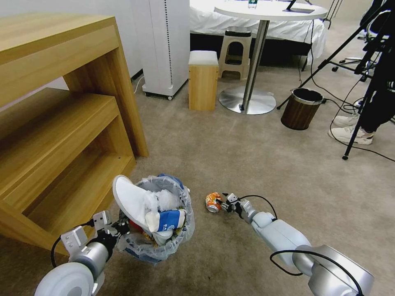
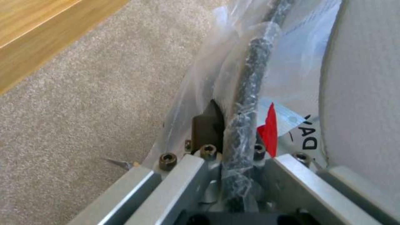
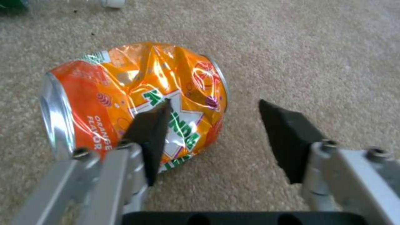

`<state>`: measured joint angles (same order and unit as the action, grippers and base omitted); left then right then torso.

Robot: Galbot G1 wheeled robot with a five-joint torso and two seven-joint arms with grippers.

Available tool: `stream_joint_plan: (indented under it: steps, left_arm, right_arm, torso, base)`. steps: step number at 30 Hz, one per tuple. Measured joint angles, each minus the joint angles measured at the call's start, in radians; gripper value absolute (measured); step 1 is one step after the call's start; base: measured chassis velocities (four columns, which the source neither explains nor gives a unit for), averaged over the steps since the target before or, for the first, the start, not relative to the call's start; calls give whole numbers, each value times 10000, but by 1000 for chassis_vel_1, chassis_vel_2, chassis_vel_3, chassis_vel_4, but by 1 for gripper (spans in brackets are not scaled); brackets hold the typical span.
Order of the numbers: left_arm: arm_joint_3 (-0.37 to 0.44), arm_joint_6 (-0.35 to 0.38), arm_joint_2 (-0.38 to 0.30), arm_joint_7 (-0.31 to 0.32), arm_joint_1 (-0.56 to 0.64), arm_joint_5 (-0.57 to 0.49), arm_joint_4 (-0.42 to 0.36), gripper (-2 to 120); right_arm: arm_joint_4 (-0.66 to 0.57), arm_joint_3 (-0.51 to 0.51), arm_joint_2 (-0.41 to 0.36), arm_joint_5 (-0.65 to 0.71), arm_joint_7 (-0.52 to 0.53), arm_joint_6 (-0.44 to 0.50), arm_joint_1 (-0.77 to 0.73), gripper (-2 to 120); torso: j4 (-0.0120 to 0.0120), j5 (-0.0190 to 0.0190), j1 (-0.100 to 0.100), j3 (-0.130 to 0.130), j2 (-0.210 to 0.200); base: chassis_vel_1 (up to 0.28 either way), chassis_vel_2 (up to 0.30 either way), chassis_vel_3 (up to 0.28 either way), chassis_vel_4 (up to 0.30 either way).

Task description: Pick up the trash bin and place the garbage on the floor into it.

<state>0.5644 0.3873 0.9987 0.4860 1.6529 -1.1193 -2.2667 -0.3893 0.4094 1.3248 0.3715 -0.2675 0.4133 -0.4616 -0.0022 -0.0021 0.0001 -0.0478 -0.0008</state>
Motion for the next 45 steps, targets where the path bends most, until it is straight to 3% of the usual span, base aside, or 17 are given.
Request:
stream_joint_plan:
  steps: [10, 21, 29, 41, 45]
  left_arm:
    - [-10, -34, 38, -12, -39, 21, 34, 0]
    - [89, -108, 69, -13, 51, 30, 2, 0]
    - [129, -142, 107, -12, 77, 29, -96, 0]
    - [215, -180, 81, 17, 253, -56, -341, 0]
    - [216, -186, 89, 20, 266, -54, -355, 0]
  right_arm:
    - [443, -126, 336, -533, 40, 93, 220, 96]
    - [512, -145, 520, -639, 110, 75, 191, 100]
    - [510, -167, 532, -831, 171, 66, 146, 79]
    - [499, -314, 577, -916, 244, 78, -1, 32]
    - [497, -317, 577, -931, 254, 112, -11, 25]
  torso:
    - [1, 1, 0, 0, 0]
    - [0, 0, 0, 1, 0]
    - [2, 1, 0, 0, 0]
    - [-2, -3, 0, 1, 0]
    - [-2, -2, 0, 0, 1]
  base:
    - [0, 0, 0, 0]
    - [0, 0, 0, 0]
    - [0, 0, 0, 0]
    - [0, 0, 0, 0]
    - [0, 0, 0, 0]
